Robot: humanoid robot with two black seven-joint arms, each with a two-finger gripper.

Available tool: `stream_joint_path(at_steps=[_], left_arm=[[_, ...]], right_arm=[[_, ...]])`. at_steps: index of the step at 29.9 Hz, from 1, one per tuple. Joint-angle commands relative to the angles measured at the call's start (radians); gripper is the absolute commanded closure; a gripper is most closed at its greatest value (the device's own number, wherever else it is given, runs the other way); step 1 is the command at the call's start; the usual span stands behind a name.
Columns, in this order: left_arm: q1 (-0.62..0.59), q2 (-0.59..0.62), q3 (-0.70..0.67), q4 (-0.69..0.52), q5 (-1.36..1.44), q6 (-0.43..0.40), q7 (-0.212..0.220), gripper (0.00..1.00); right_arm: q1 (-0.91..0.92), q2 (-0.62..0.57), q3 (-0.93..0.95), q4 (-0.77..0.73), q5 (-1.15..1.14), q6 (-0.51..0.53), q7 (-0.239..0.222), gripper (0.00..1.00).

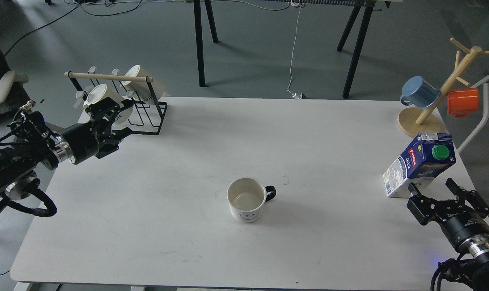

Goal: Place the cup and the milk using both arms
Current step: 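Reach the right gripper to the milk carton and grasp it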

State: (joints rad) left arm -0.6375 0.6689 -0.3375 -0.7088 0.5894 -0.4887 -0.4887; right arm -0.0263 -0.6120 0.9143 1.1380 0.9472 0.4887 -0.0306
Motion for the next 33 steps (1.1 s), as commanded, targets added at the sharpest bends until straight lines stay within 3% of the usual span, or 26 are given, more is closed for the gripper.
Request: stream_joint_path(at_steps=[1, 33], left_arm=[[0.006, 0.000, 0.000, 0.006, 0.001, 0.000, 0.000, 0.01], [0.029, -0.025, 0.002, 0.037, 0.003, 0.000, 0.000, 0.01]], right_arm=[[0.003, 0.015, 0.006, -0.003, -0.028, 0.000, 0.000, 0.02], [0.088, 0.051, 0.000, -0.069, -0.033, 0.000, 0.000, 0.02]])
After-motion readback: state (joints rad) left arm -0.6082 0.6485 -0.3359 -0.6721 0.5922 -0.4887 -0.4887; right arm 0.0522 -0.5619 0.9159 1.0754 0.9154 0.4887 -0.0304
